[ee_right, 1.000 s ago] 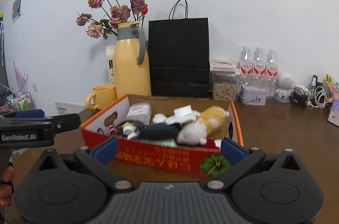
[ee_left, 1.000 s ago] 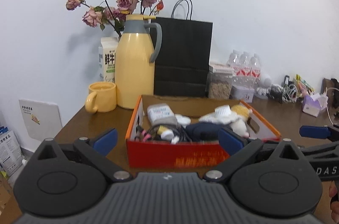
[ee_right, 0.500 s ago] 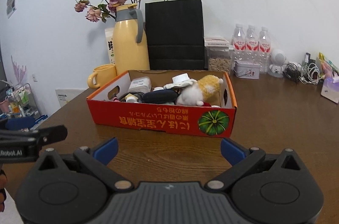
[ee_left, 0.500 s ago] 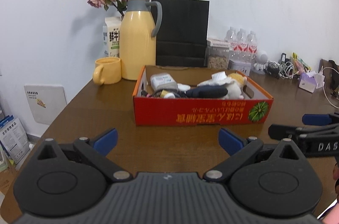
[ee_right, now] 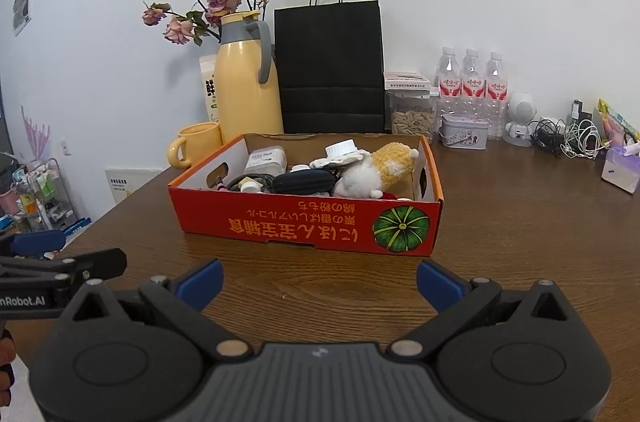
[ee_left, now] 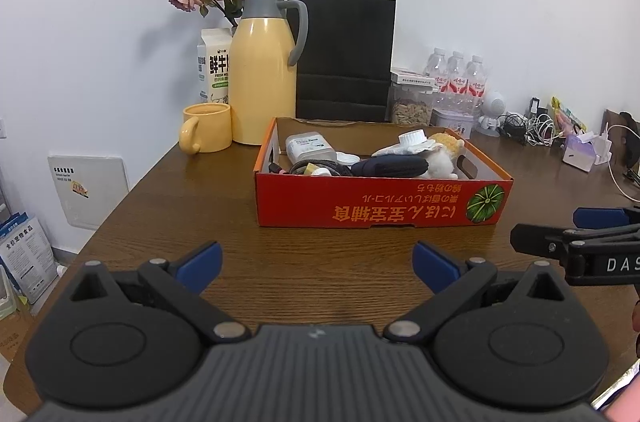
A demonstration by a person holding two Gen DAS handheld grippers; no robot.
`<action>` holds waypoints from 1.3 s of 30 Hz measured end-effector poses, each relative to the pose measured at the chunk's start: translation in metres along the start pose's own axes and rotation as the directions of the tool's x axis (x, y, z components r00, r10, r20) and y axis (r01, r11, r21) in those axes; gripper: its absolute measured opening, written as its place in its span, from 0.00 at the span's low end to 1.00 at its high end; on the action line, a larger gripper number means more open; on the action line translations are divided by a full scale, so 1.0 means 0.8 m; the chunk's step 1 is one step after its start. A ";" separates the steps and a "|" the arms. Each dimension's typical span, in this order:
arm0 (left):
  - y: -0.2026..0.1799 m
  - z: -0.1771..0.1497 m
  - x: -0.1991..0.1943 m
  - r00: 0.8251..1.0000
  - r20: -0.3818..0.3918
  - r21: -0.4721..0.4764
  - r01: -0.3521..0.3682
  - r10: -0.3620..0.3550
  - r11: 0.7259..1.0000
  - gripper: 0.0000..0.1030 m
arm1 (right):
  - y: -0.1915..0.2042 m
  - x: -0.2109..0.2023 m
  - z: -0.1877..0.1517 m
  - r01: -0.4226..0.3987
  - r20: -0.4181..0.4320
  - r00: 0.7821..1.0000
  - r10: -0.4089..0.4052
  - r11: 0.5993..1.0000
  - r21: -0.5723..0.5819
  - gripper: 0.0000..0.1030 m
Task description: Organize objects
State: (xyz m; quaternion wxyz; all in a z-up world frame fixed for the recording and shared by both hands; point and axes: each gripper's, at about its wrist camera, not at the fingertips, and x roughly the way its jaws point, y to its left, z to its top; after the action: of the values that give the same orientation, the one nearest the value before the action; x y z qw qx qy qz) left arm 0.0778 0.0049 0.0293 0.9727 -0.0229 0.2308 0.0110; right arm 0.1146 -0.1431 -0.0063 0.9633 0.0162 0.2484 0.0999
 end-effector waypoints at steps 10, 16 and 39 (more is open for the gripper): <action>-0.004 0.002 -0.005 1.000 0.008 0.007 0.005 -0.005 1.000 1.00 | 0.001 -0.004 0.001 0.000 0.006 1.000 0.000 1.000 -0.003 1.00; -0.004 0.002 -0.005 1.000 0.008 0.007 0.004 -0.004 1.000 1.00 | 0.001 -0.005 0.002 -0.001 0.007 1.000 0.001 1.000 -0.005 1.00; -0.003 -0.001 -0.007 1.000 0.007 0.004 0.003 -0.003 1.000 1.00 | 0.001 -0.005 0.002 0.000 0.008 1.000 0.000 1.000 -0.005 1.00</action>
State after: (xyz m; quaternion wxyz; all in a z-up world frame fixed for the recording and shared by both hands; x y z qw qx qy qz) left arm 0.0727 0.0024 0.0313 0.9736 -0.0212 0.2272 0.0093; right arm 0.1120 -0.1428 -0.0031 0.9643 0.0139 0.2444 0.1007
